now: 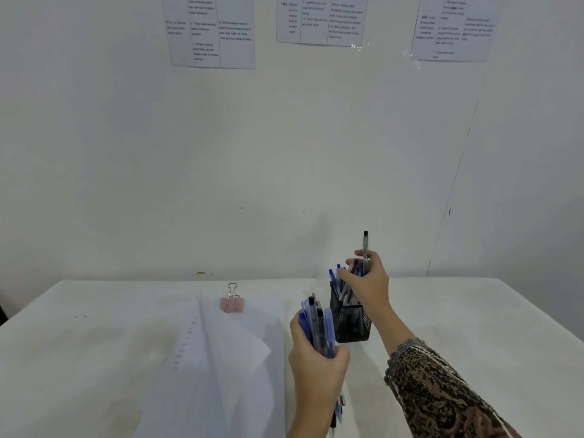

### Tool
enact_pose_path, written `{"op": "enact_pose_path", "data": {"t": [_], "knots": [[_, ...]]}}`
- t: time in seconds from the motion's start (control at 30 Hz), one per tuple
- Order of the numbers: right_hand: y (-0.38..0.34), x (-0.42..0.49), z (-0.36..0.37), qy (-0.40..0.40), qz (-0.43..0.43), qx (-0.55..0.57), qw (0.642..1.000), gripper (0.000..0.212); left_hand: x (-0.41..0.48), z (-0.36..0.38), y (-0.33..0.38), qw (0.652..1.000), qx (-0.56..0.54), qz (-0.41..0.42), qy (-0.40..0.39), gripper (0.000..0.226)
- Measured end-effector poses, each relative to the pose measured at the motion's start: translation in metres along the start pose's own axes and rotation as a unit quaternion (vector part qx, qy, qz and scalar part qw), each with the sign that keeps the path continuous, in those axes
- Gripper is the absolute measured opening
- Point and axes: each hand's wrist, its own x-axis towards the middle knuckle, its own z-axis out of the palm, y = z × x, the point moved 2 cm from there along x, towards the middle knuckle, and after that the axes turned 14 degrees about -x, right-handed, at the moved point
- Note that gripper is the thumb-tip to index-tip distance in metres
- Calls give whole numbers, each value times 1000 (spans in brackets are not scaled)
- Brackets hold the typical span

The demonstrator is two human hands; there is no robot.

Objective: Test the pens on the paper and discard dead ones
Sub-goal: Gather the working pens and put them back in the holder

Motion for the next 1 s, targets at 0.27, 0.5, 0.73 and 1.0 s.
{"op": "enact_pose_path", "data": {"t": [0.27,0.5,0.73,1.0], "knots": [[6,5,0,18,29,66,997,21,6,-1,8,998,0,57,7,66],[2,4,-2,28,14,106,994,20,6,-2,-1,995,17,95,-7,66],[7,6,-2,46,50,76,995,22,-2,-9,-32,999,25,41,-25,54],[4,10,-13,24,84,86,992,30,13,-6,-39,997,-51,-9,49,36]]}}
